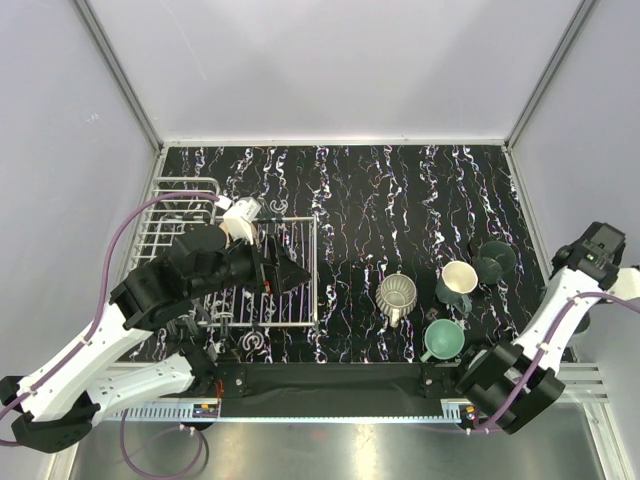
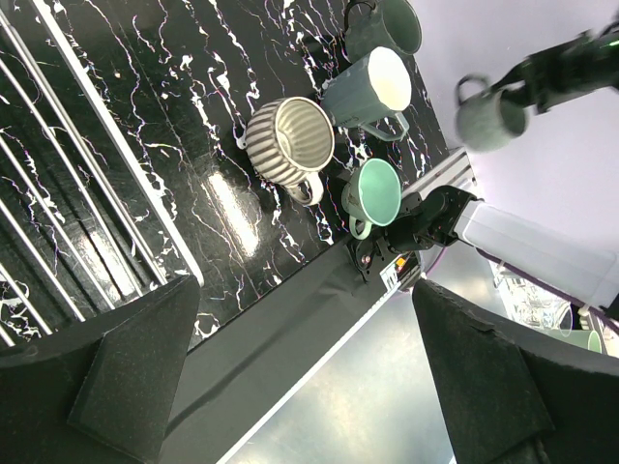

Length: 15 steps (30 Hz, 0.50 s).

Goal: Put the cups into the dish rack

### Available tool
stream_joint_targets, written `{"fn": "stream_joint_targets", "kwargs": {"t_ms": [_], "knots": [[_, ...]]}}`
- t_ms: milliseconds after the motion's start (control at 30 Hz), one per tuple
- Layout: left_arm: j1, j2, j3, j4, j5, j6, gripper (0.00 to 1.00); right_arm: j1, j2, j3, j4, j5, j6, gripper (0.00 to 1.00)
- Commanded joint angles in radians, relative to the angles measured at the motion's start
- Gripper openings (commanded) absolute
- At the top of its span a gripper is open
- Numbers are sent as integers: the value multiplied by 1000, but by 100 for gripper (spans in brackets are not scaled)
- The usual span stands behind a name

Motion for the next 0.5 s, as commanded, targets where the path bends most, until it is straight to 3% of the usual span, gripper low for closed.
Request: {"fn": "stream_joint_targets", "kwargs": {"t_ms": [0,100,167,233,367,467], "knots": [[-3,-5,46,37,24,20,99,-5,-32,149,-13,0,-47,0],[-4,-6,37,48,24,17,99,16,-15,249,-9,-68,-81,0],[-3,-2,32,57,27,14,99,119,26,345,-7,-67,-103,0],[-3,4,35,59,27,14,99,317,80,434,-53,-6,-110,0],[-3,9,43,56,20,12,99,598,264,655,-114,51,-149,0],[-3,1,51,43,-2,11,99,802,353,730,-107,87,-201,0]]}}
